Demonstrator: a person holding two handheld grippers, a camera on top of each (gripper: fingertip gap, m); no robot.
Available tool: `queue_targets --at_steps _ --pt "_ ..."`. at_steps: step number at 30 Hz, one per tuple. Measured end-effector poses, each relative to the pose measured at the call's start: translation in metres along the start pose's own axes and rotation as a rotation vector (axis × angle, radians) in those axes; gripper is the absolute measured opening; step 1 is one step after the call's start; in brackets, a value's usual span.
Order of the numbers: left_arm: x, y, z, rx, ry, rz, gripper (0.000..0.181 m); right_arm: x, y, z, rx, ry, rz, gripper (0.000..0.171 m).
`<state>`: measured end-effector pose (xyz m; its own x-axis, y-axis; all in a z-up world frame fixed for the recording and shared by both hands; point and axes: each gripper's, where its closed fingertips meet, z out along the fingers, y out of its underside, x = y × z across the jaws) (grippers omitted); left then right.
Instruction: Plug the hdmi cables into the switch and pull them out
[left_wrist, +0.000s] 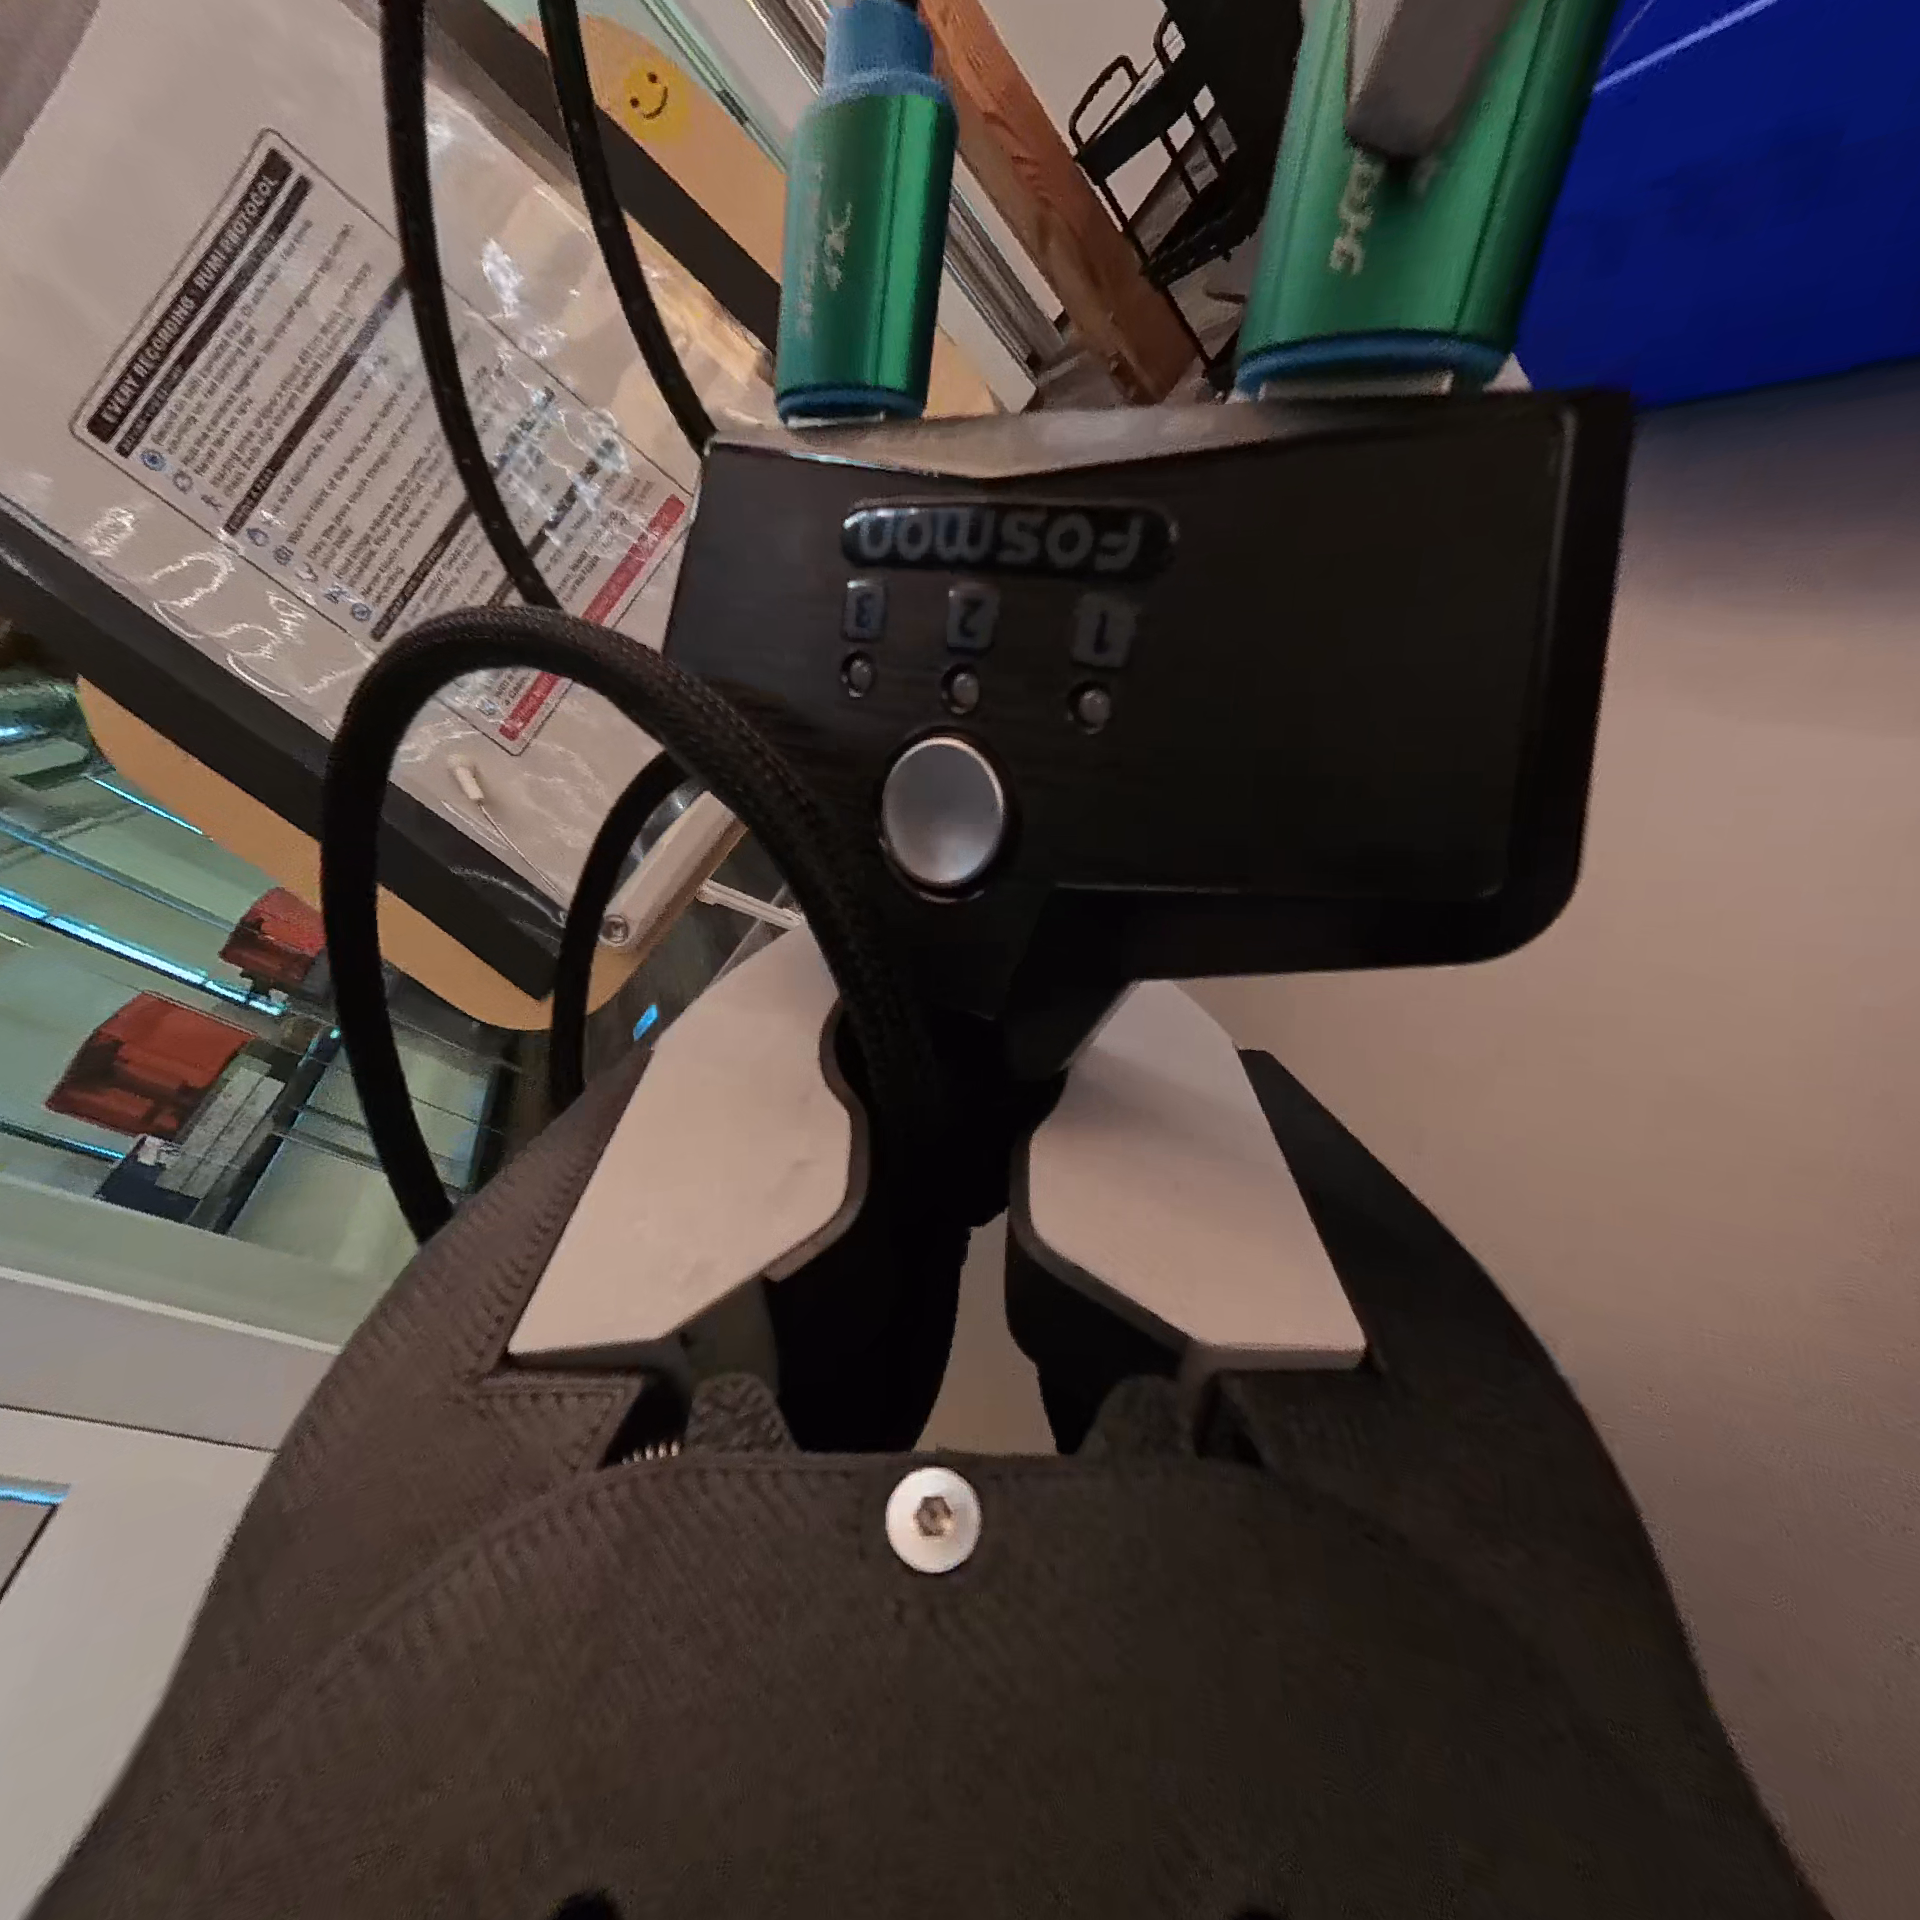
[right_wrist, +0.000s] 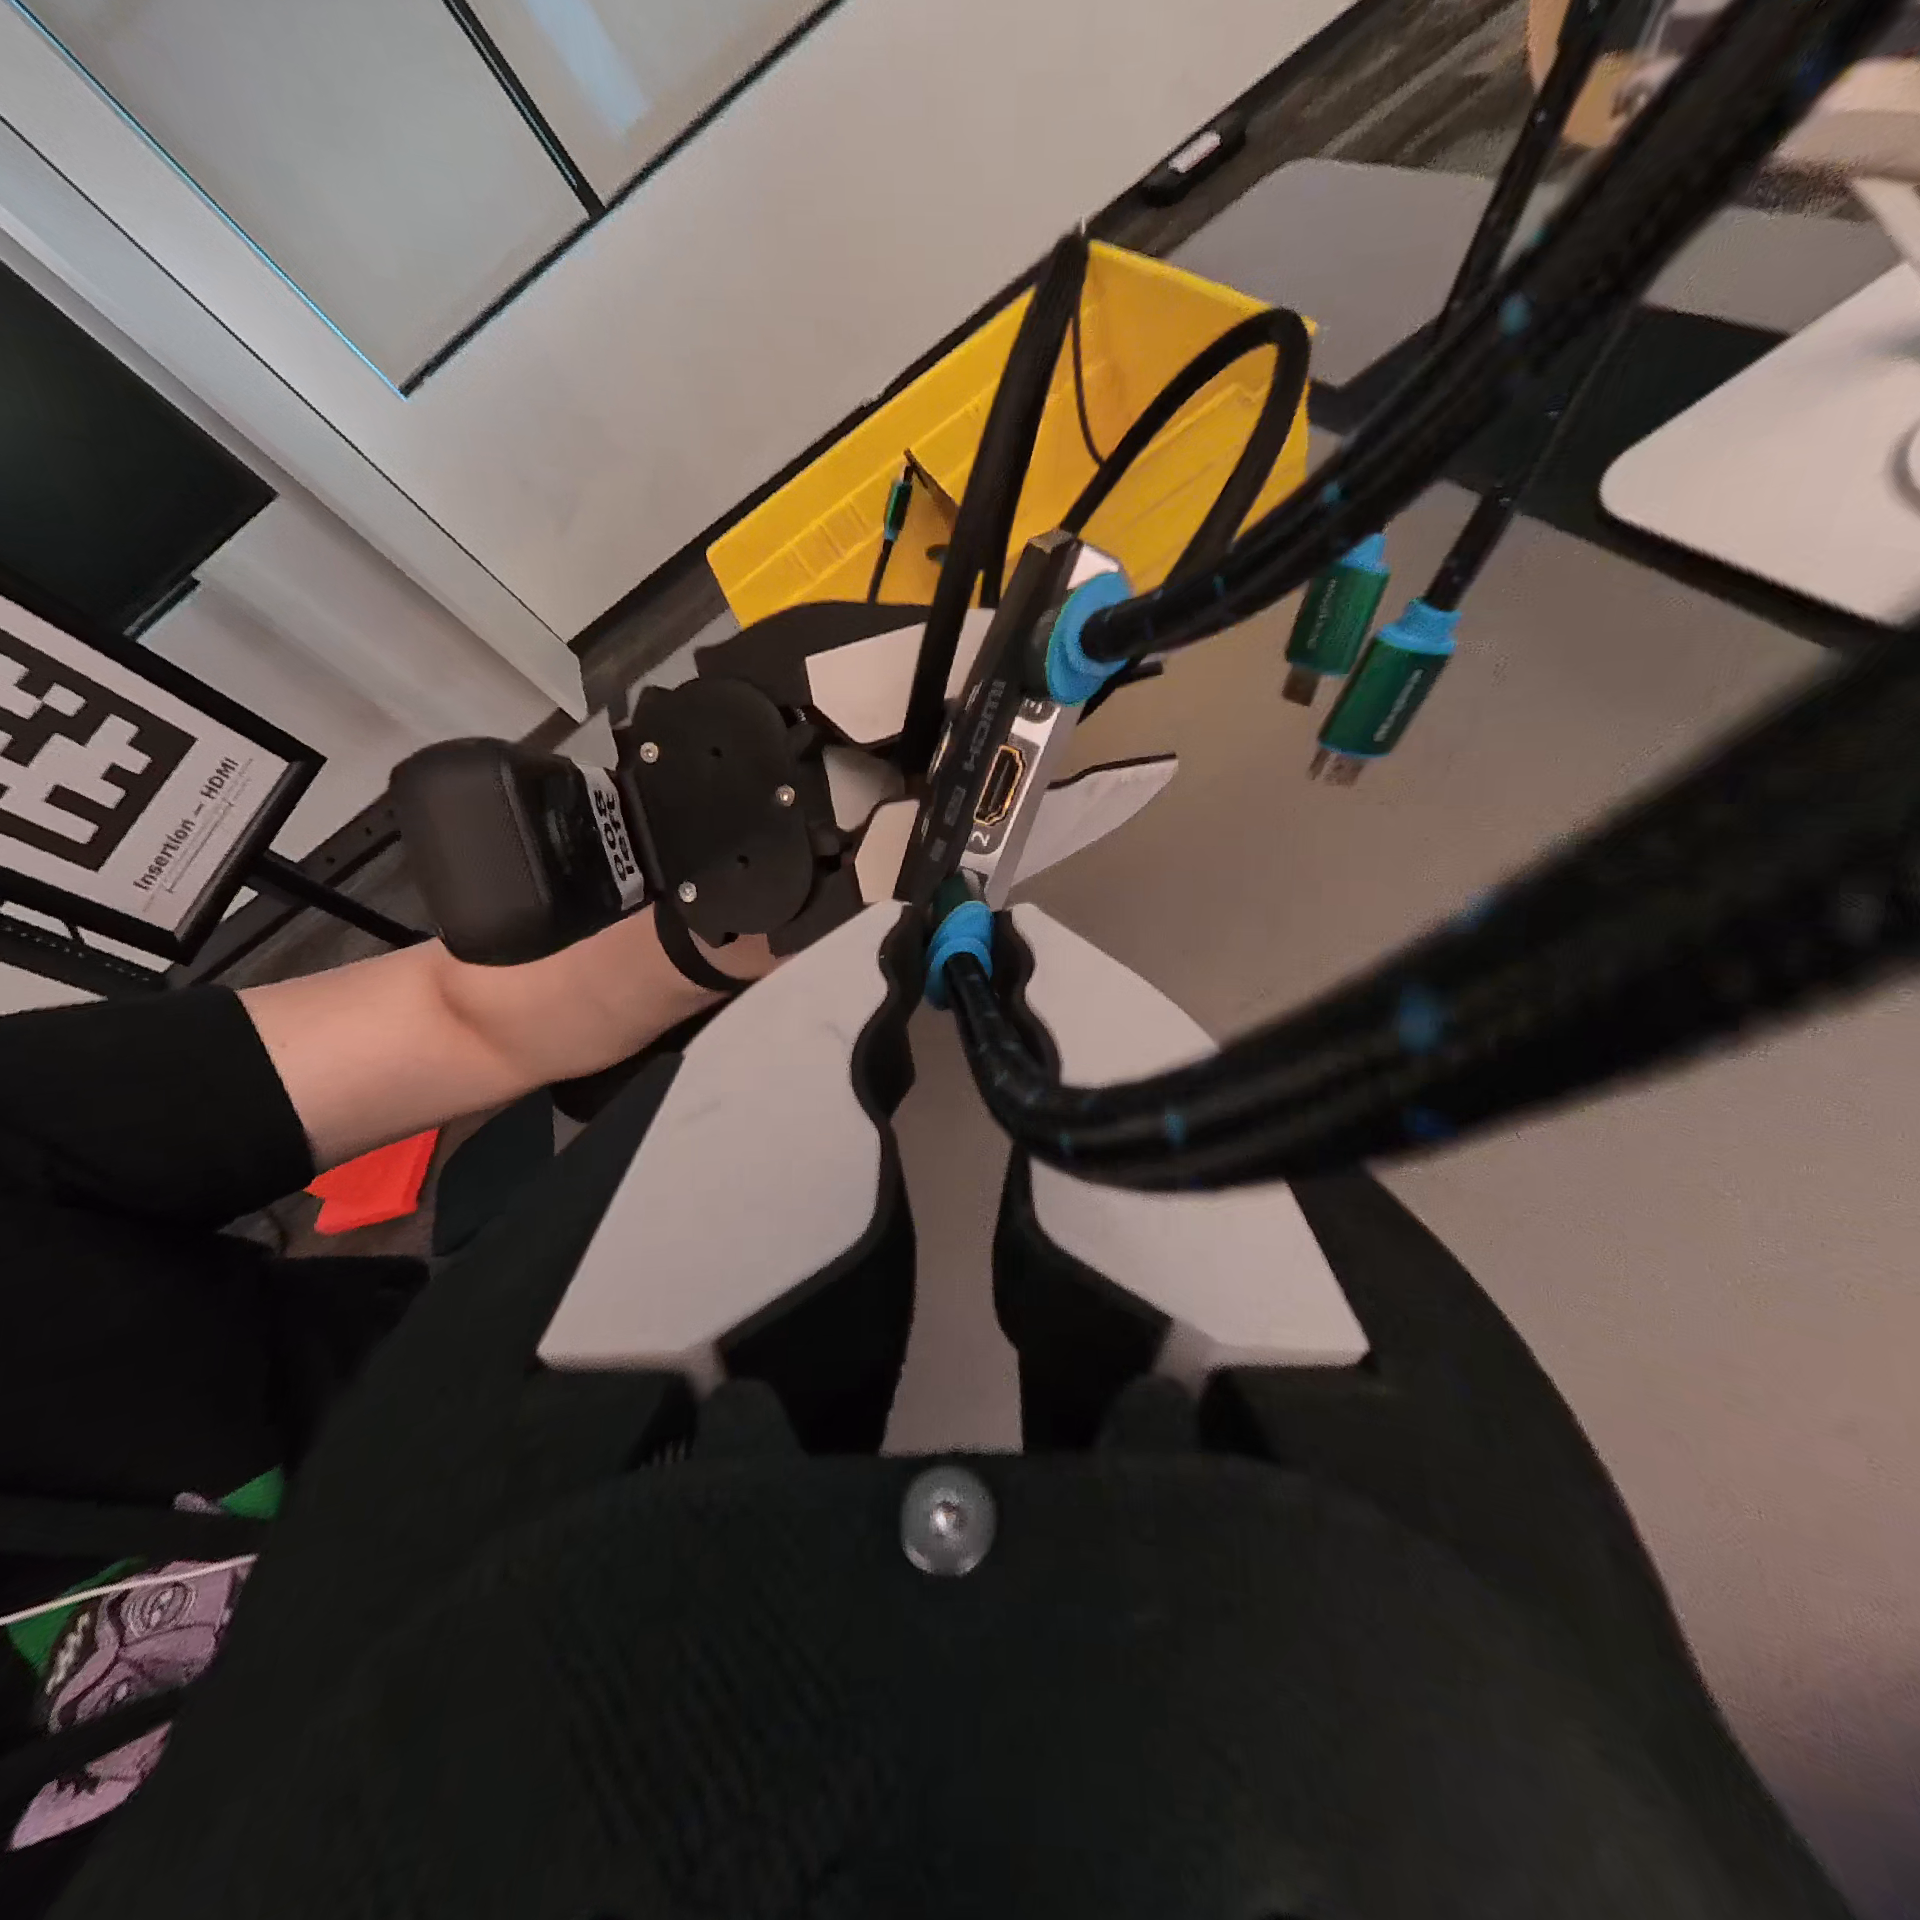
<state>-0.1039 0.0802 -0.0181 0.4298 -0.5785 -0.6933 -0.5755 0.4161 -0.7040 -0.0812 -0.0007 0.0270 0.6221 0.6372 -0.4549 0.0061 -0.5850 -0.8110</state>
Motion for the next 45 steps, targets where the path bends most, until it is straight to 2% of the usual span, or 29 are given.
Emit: queue_targets --at_steps 6,13,20,25,28,29,31,34,36,39,40,41,42,45 --pt "-0.001 -0.018 -0.004 0.078 0.003 0.047 0.021 -0.009 -0.001 -0.013 -0.021 -0.083 -0.019 0.013" --pt "-0.007 -0.015 -0.007 0.014 -0.043 0.088 0.02 -0.007 -0.001 -0.011 -0.017 -0.073 -0.017 0.013" --pt "-0.013 -0.002 -0.003 -0.038 -0.037 0.012 0.021 -0.003 -0.01 0.001 0.074 -0.014 -0.026 0.014" --pt "-0.012 0.001 0.0 -0.051 -0.03 0.022 0.021 -0.001 -0.01 0.003 0.074 -0.007 -0.039 0.014" --pt "-0.016 -0.004 0.001 -0.017 -0.008 -0.005 0.02 -0.004 -0.024 0.001 0.17 -0.031 -0.104 0.014" --pt "-0.017 -0.006 0.001 -0.018 -0.002 -0.024 0.02 -0.004 -0.028 0.0 0.203 -0.017 -0.134 0.016" --pt "-0.021 -0.005 0.002 -0.03 -0.007 -0.051 0.02 -0.004 -0.034 0.002 0.266 0.022 -0.218 0.035" --pt "-0.025 0.001 0.003 -0.043 -0.027 -0.055 0.021 -0.006 -0.035 0.015 0.335 0.077 -0.253 0.049" --pt "-0.027 0.002 0.003 -0.044 -0.044 -0.044 0.021 0.0 -0.028 0.031 0.336 0.097 -0.181 0.051" --pt "-0.027 -0.004 0.001 -0.032 -0.072 -0.001 0.02 0.003 -0.011 0.058 0.289 0.012 -0.012 0.059" --pt "-0.026 -0.007 0.0 -0.022 -0.085 0.024 0.02 -0.003 -0.013 0.06 0.324 -0.062 0.03 0.054" --pt "-0.024 -0.01 -0.001 -0.013 -0.098 0.052 0.02 -0.01 -0.018 0.056 0.39 -0.149 0.069 0.039" --pt "-0.024 -0.013 -0.002 -0.006 -0.113 0.08 0.02 -0.009 -0.023 0.05 0.451 -0.183 0.121 0.031" --pt "-0.025 -0.015 -0.003 -0.024 -0.169 0.15 0.021 -0.002 -0.02 0.049 0.464 -0.176 0.166 0.023"
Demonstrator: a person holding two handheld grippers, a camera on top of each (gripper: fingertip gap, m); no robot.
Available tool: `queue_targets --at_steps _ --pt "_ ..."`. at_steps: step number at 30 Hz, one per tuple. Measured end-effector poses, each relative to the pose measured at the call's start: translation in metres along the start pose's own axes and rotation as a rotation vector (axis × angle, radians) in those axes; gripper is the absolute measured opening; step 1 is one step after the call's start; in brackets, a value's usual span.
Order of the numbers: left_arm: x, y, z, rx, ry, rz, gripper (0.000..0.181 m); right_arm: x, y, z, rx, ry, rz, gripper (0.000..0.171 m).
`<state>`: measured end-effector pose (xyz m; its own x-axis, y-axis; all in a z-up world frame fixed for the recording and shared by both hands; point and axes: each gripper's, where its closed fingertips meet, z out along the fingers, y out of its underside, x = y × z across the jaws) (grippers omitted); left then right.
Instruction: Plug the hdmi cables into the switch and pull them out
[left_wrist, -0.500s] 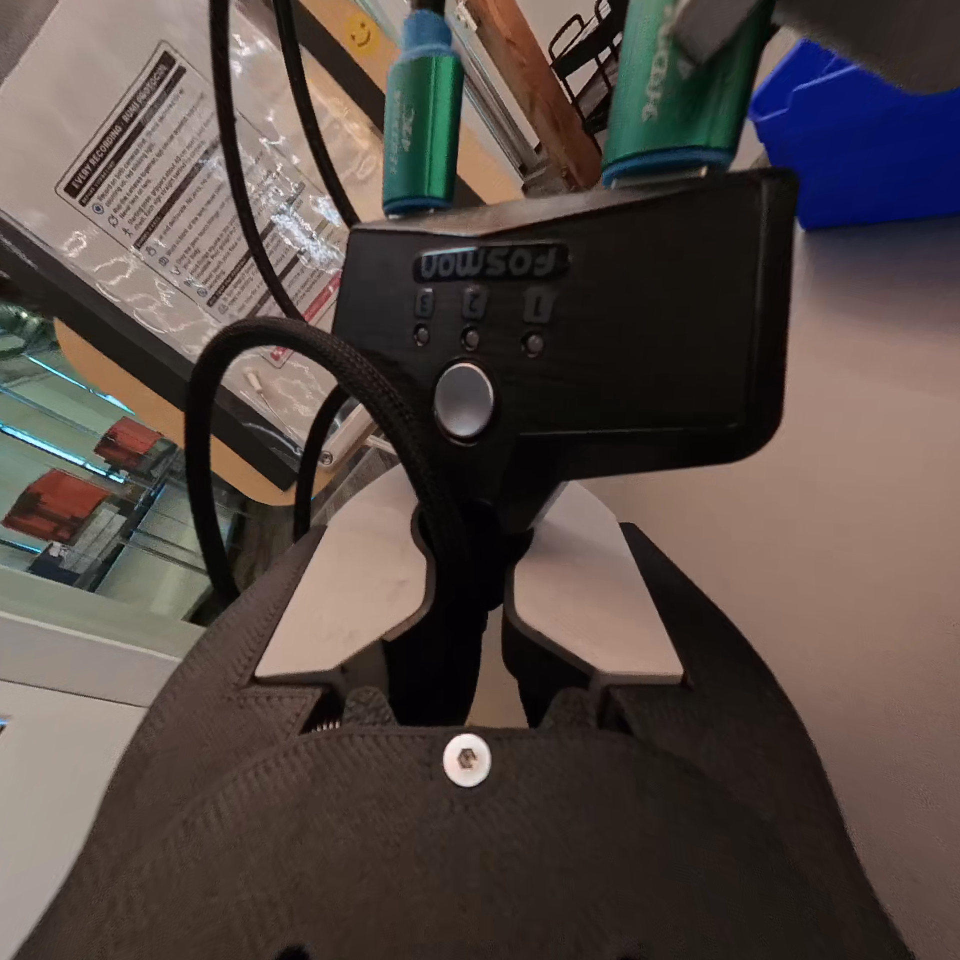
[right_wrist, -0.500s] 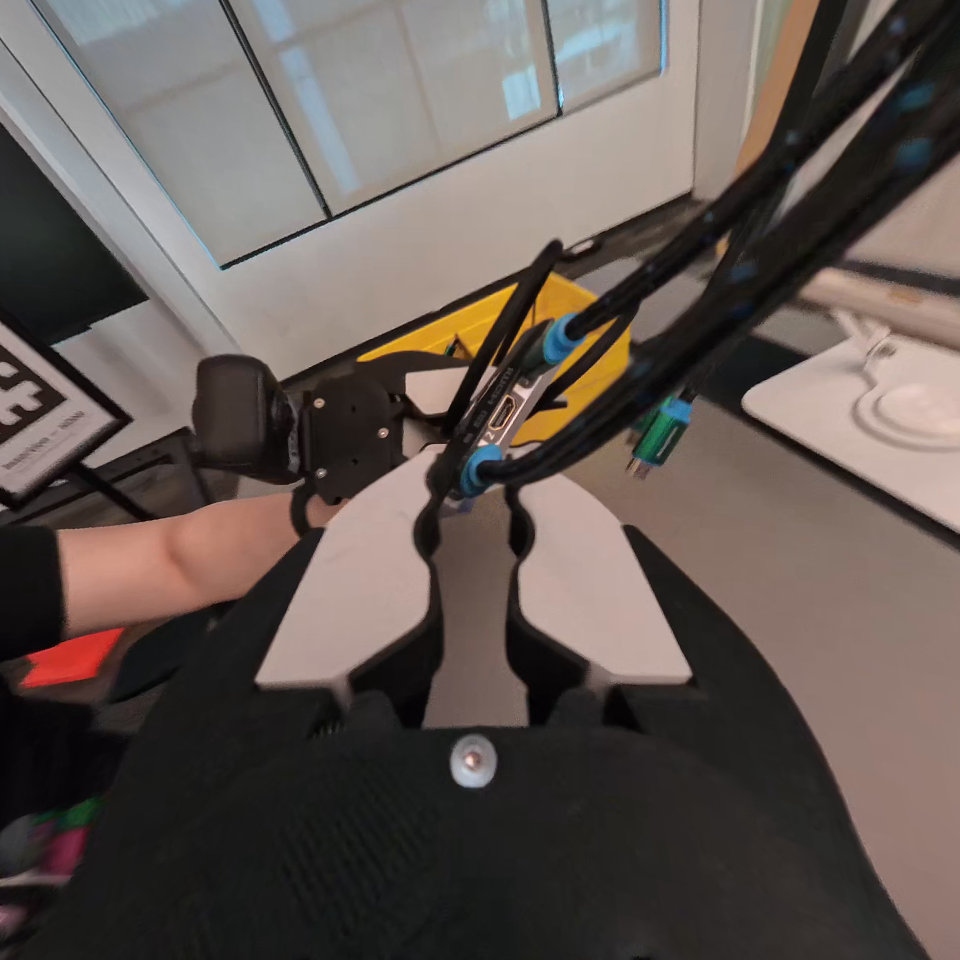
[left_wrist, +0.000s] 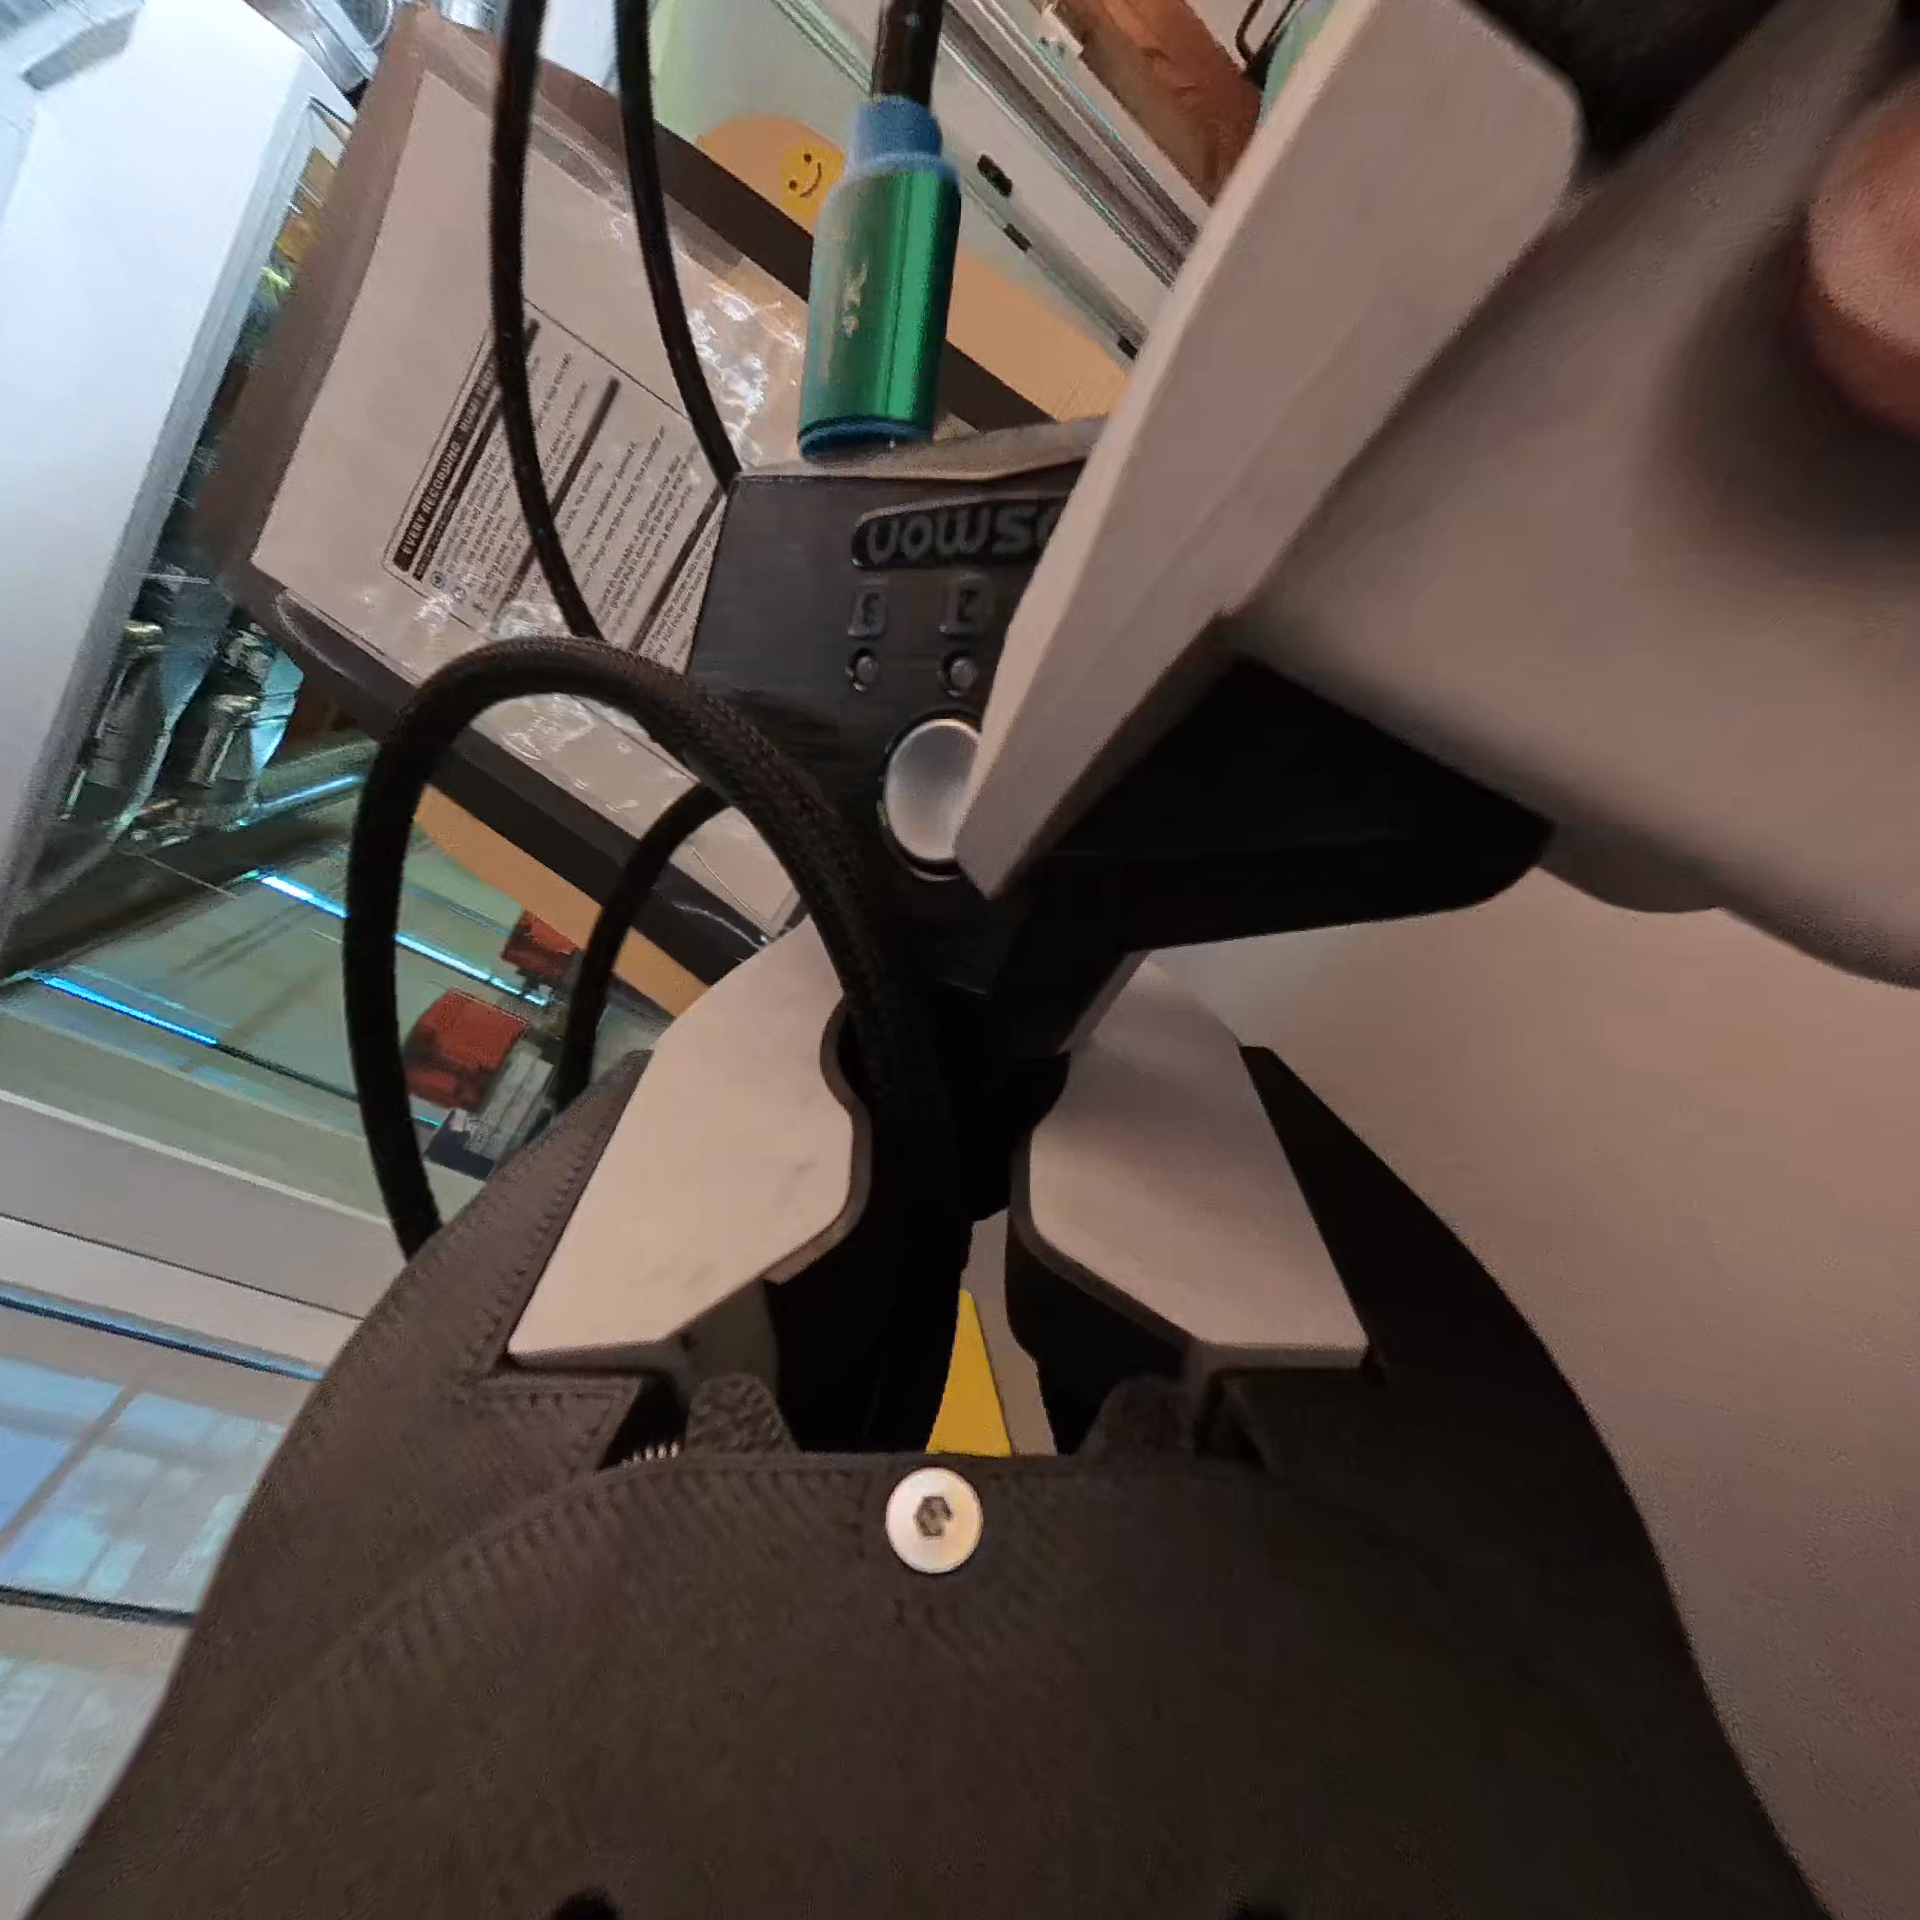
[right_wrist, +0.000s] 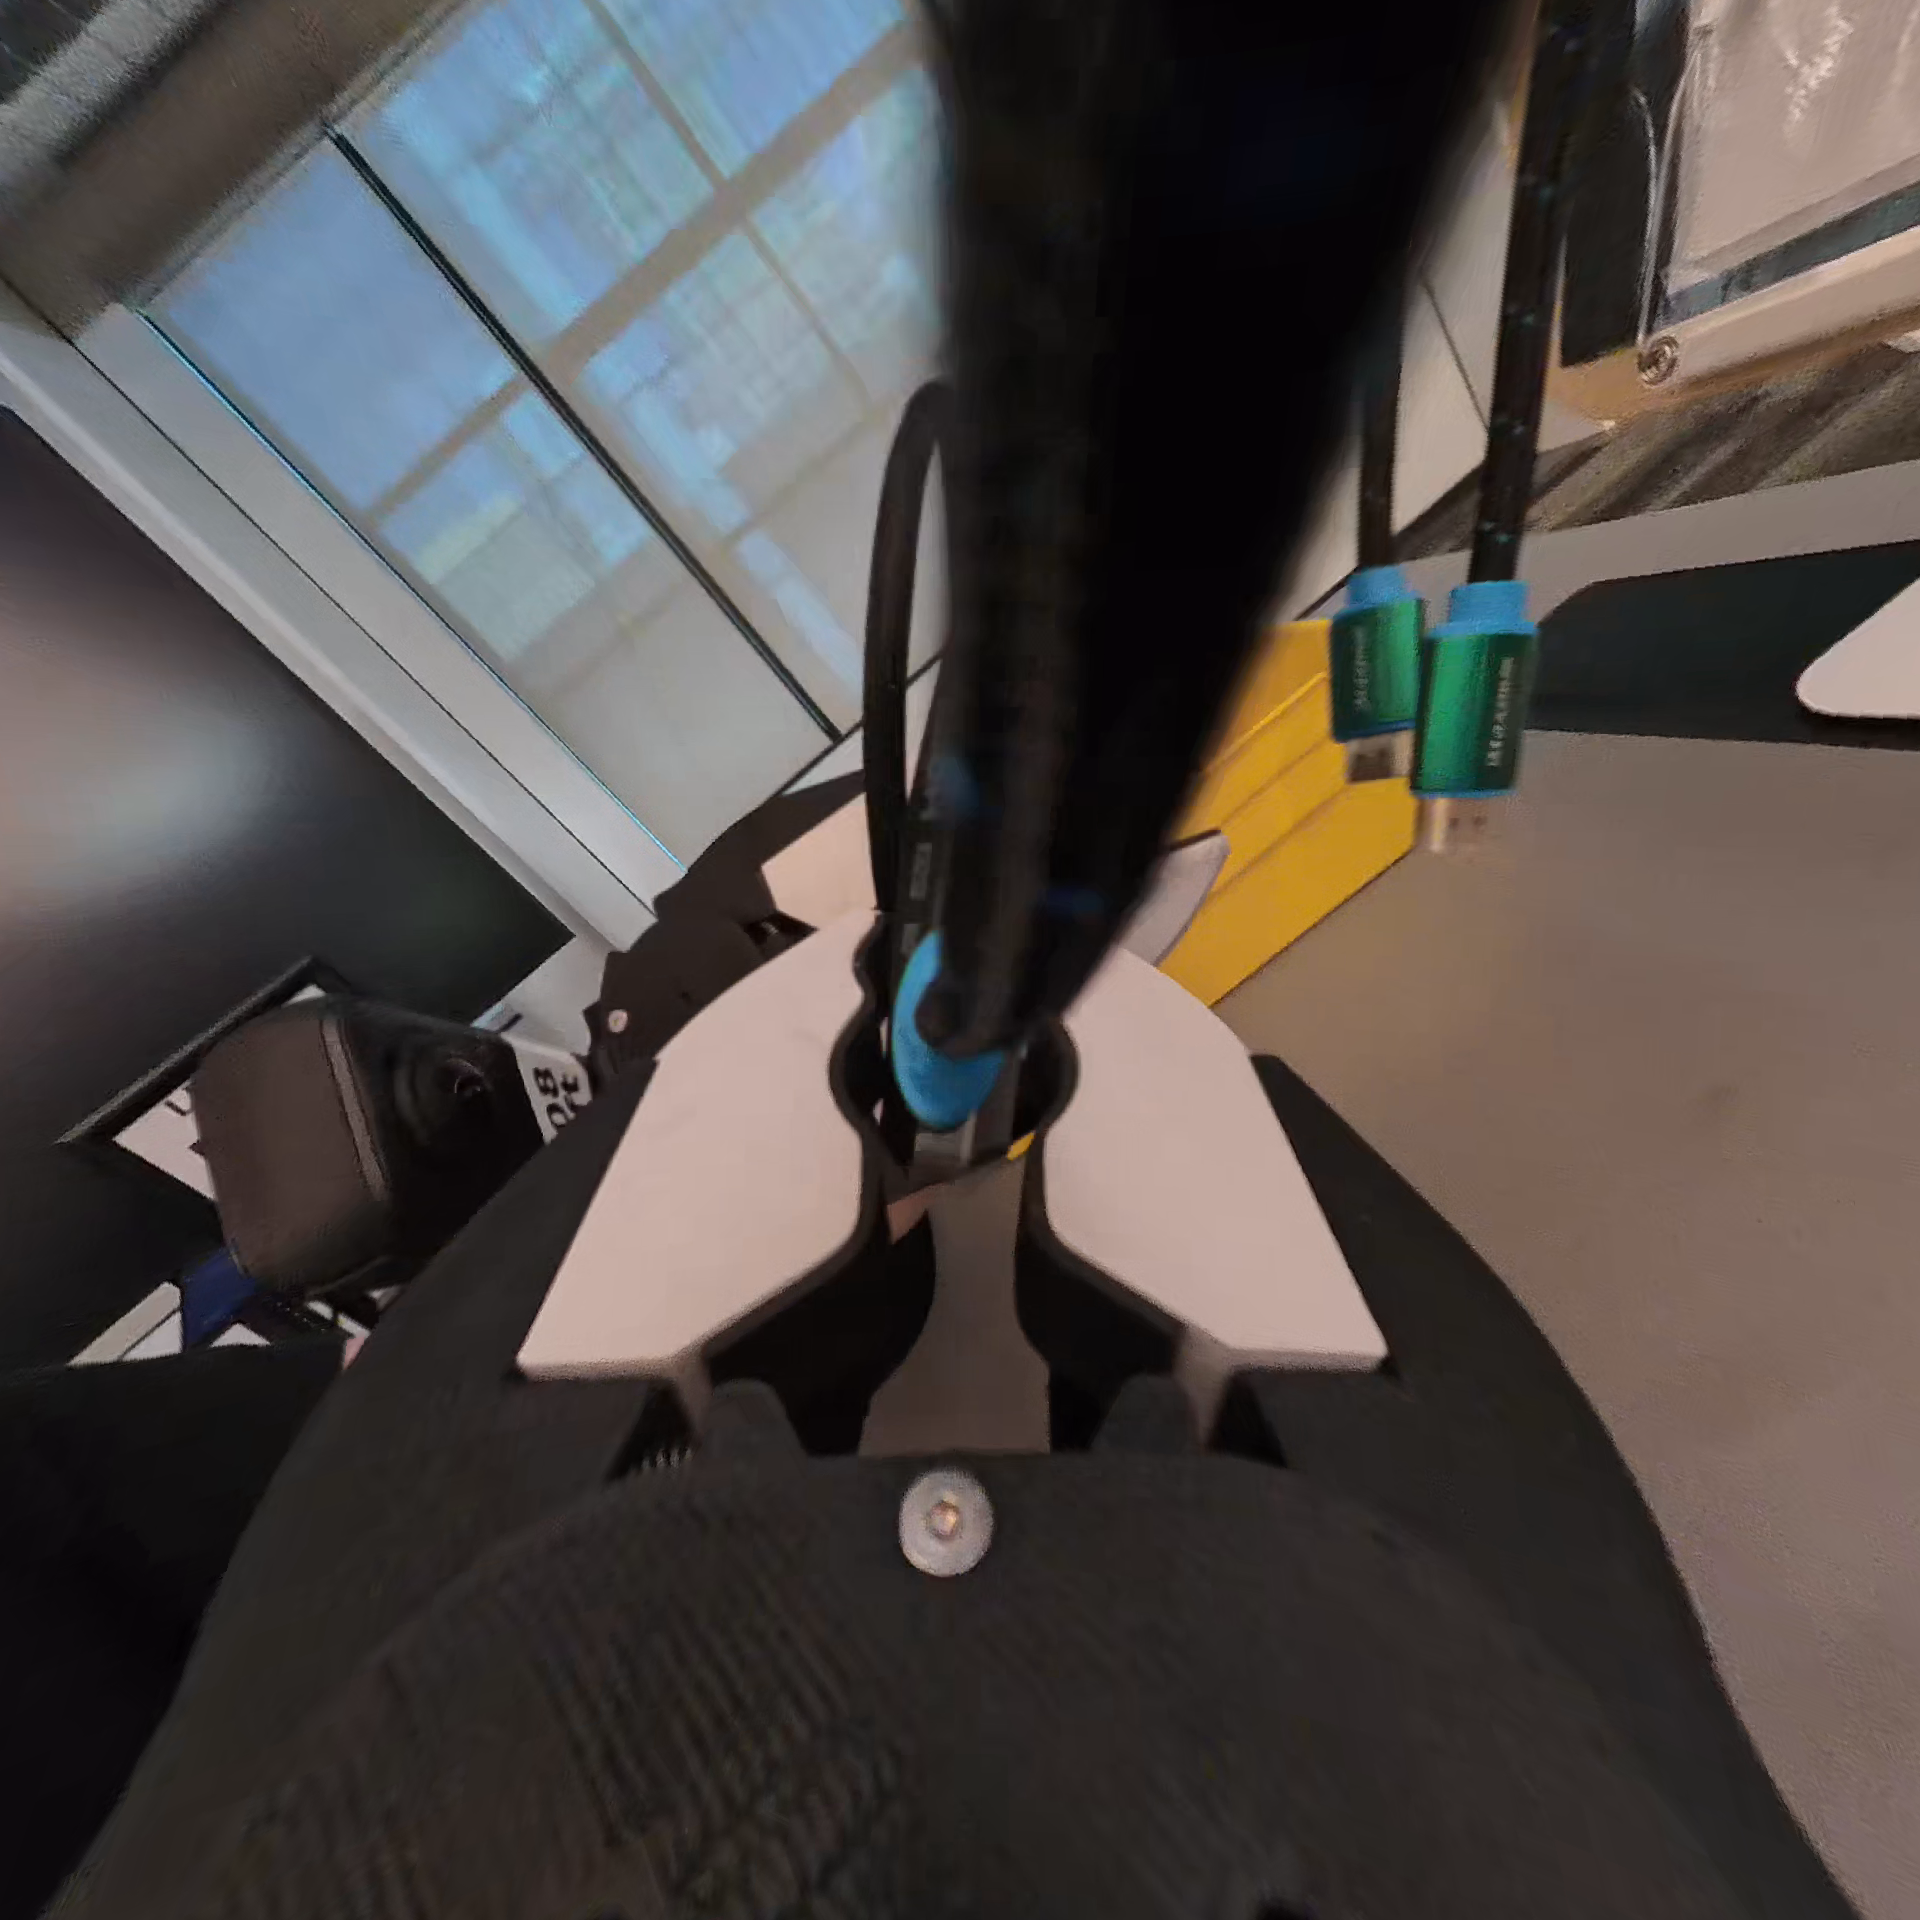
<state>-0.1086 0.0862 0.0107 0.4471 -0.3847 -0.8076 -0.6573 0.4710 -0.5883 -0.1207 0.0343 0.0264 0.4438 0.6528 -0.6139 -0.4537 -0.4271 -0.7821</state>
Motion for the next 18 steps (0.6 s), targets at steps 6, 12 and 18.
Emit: queue_targets --at_steps 6,12,18 --pt "-0.007 -0.01 -0.006 0.001 -0.063 0.057 0.022 -0.008 -0.007 -0.003 0.079 -0.071 0.016 0.022" --pt "-0.009 -0.019 -0.006 0.031 -0.124 0.111 0.028 -0.013 -0.014 -0.01 0.087 -0.057 -0.186 0.021" --pt "0.001 -0.04 -0.013 0.102 -0.041 0.079 0.062 -0.01 -0.038 -0.028 0.13 -0.035 -0.197 0.021"
